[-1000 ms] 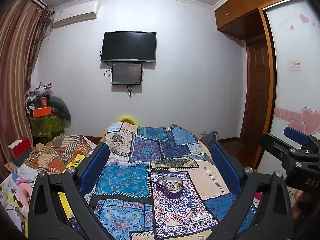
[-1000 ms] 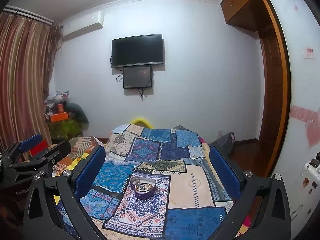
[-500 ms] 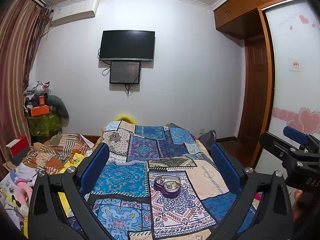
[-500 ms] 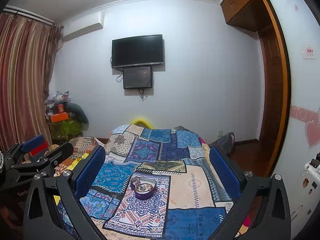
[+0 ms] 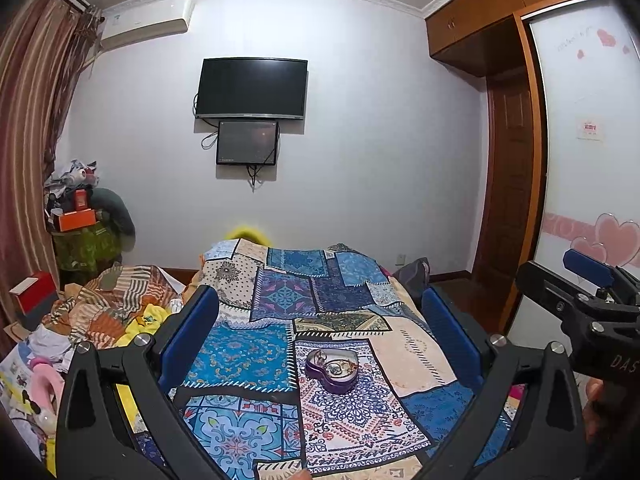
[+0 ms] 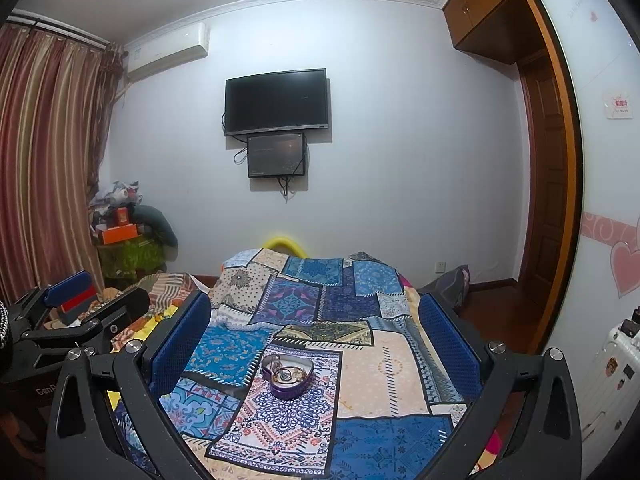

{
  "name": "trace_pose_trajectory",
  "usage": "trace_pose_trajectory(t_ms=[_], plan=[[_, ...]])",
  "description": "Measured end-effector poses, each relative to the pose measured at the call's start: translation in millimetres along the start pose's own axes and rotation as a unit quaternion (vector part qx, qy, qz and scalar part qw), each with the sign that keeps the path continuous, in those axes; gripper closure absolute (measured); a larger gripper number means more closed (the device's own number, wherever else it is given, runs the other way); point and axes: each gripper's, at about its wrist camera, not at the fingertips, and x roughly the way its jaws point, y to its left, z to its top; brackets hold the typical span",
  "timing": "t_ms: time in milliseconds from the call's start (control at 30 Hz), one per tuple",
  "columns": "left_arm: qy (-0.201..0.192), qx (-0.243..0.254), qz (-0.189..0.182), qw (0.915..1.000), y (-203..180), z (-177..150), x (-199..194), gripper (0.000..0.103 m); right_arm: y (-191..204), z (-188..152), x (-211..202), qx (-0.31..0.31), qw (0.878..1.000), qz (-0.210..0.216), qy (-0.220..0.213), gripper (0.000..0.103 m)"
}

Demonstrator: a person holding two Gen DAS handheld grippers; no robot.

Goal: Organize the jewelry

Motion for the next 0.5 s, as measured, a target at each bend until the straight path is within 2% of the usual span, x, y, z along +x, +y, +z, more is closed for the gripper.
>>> trace_pose_trajectory(t_ms=[500], plan=[[0.017,-0.012,-0.008,0.9998,7,-5,13,0.001,-2,-4,9,0.006,1.0,-0.004,0.011,0.0]])
